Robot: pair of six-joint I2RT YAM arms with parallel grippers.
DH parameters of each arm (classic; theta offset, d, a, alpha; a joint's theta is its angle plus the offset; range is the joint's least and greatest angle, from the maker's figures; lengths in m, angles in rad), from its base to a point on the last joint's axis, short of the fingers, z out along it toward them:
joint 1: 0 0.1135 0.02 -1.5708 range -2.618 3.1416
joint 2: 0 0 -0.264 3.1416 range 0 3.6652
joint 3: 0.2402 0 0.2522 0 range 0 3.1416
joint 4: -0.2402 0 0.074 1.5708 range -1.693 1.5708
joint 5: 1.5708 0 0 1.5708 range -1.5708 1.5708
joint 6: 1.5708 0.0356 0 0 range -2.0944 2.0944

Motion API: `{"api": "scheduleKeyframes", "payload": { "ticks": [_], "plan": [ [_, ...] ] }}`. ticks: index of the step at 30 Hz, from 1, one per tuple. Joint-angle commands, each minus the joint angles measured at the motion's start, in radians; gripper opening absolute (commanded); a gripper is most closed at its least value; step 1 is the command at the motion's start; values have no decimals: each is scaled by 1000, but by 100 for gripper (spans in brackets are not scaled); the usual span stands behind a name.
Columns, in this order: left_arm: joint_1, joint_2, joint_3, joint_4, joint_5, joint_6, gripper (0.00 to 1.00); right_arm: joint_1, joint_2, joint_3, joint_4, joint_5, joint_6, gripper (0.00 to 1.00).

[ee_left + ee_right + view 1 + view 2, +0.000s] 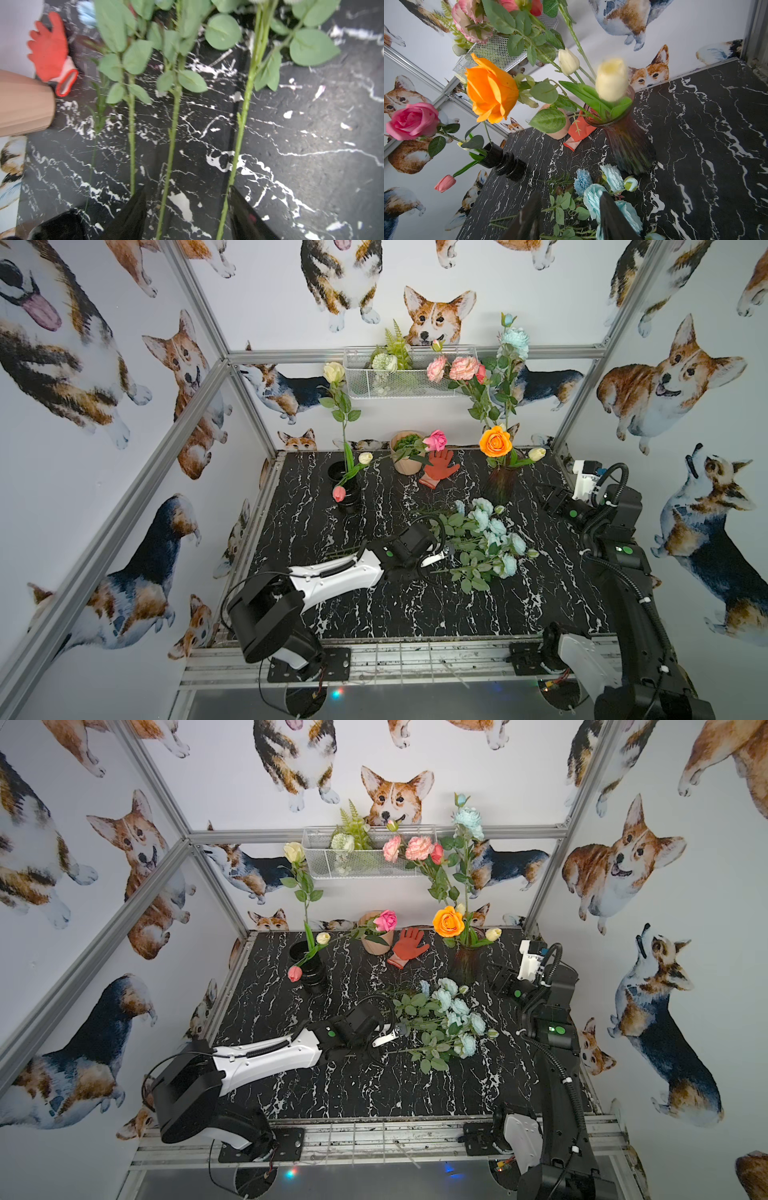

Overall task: Pick out blue flowers from the vase
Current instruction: Place the flower at the center of the board, then pick up the flower from the vase.

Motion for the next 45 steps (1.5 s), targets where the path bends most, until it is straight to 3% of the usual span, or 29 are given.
{"api": "scheduleKeyframes", "payload": {
  "ticks": [1, 6, 12, 17, 22, 31, 39, 45],
  "plan": [
    [50, -115, 6, 83, 84, -151, 67, 0, 37, 78, -9, -40, -28, 48],
    [151, -263, -56, 264, 219, -359, 76, 25, 84, 241, -22, -31, -66, 49],
    [197, -309, -130, 440, 294, -487, 79, 152, 244, 489, -154, 53, -205, 49],
    [217, -341, -182, 574, 286, -546, 81, 152, 398, 695, -245, 108, -283, 49],
    [299, -349, -216, 680, 375, -638, 83, 162, 556, 852, -312, 176, -335, 49],
    [352, -279, -216, 707, 486, -662, 83, 228, 793, 1090, -450, 323, -455, 49],
    [355, -237, -196, 715, 540, -664, 81, 231, 900, 1190, -452, 353, -446, 49],
    [356, -254, -194, 687, 518, -636, 79, 232, 940, 1191, -373, 319, -406, 49]
  ]
}}
